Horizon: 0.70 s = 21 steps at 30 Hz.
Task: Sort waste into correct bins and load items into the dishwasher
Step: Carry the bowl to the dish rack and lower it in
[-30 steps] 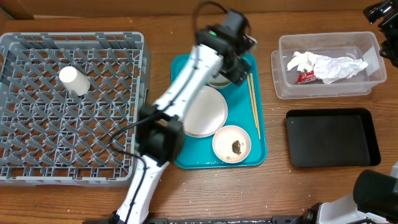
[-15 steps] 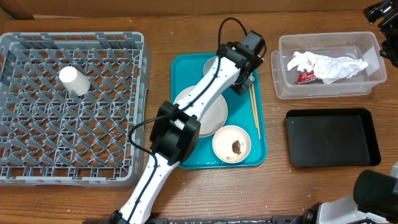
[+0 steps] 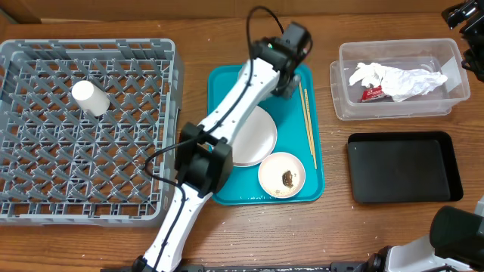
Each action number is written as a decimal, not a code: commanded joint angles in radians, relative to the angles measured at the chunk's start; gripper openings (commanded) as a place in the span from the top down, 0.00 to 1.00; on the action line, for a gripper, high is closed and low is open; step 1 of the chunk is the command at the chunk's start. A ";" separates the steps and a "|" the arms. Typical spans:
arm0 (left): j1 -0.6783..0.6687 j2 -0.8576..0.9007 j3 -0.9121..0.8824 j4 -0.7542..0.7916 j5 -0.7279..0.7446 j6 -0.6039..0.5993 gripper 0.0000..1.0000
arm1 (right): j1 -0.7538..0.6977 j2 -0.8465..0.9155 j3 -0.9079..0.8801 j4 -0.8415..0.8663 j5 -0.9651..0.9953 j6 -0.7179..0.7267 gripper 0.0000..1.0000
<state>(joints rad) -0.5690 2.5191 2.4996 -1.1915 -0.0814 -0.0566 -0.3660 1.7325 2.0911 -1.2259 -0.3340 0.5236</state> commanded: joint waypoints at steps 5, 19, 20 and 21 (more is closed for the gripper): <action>0.219 -0.333 0.122 -0.085 0.065 -0.294 0.96 | -0.002 -0.026 0.004 0.003 0.000 0.005 0.00; 1.067 -0.463 0.066 -0.476 0.652 -0.277 0.96 | -0.002 -0.026 0.004 0.003 0.000 0.005 0.00; 1.104 -0.463 0.046 -0.465 0.724 -0.246 0.96 | -0.002 -0.026 0.004 0.003 0.000 0.005 0.00; 1.144 -0.463 0.020 -0.452 0.806 -0.212 0.96 | -0.002 -0.026 0.004 0.003 0.000 0.005 0.00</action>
<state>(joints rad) 0.4454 2.0514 2.5786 -1.6691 0.3500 -0.4156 -0.3660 1.7325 2.0911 -1.2259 -0.3336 0.5240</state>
